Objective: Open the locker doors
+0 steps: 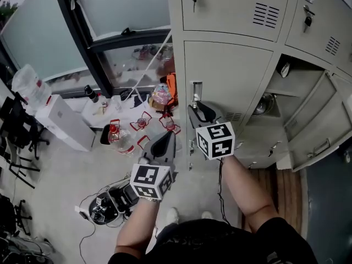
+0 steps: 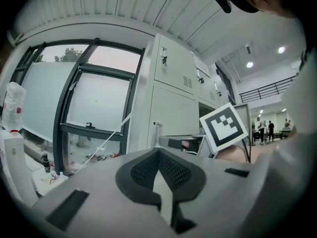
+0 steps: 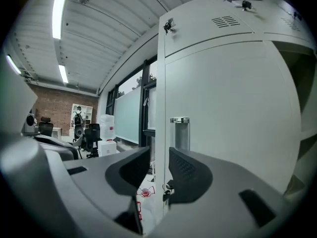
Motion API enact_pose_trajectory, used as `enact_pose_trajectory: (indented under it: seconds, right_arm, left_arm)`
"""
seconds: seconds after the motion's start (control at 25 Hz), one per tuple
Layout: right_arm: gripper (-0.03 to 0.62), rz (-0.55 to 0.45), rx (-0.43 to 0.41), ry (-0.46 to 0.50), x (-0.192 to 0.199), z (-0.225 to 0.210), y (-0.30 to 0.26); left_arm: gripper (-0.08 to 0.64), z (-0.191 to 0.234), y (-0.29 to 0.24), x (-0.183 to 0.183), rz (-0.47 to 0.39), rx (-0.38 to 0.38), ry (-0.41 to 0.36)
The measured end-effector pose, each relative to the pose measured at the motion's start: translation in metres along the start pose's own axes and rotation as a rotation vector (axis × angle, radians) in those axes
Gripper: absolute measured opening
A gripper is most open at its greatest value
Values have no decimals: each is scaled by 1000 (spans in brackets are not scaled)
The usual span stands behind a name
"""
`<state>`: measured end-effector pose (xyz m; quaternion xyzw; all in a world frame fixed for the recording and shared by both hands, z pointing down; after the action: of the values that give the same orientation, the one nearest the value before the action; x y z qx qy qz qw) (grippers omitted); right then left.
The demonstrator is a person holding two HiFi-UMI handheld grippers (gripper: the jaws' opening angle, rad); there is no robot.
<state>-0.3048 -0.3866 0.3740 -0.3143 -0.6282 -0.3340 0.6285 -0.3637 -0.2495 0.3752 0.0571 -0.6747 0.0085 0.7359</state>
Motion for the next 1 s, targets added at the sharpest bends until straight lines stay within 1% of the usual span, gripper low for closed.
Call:
enact_pose_trajectory:
  seconds: [0.24,0.44,0.76,1.0]
  right_arm:
    - [141,-3,103,2,3,1,-24]
    - [170,-6,170,14,1,-1,-39]
    - [182,13,213,15,6,-4,-59]
    - [160,6,265,45,6,-6,-62]
  left_arm:
    - [-2,30,-2,2,9,68,2]
    - [-2,49,-8,1,7,117,8]
    - [-2,69,-23,4,17,185,21]
    - [-2,86,-31,7,28,218,33]
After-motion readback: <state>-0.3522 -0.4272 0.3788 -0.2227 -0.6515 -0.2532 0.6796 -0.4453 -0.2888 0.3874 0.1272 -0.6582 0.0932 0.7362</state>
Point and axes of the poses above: the fingertips, and each gripper's own axes: y backward along the fingers, z to its left, x out of its underside, the point moved 4 cm from there along y, backward along the fingers, and after that the axes turned 8 degrees about -z, right-handed, at the moved point
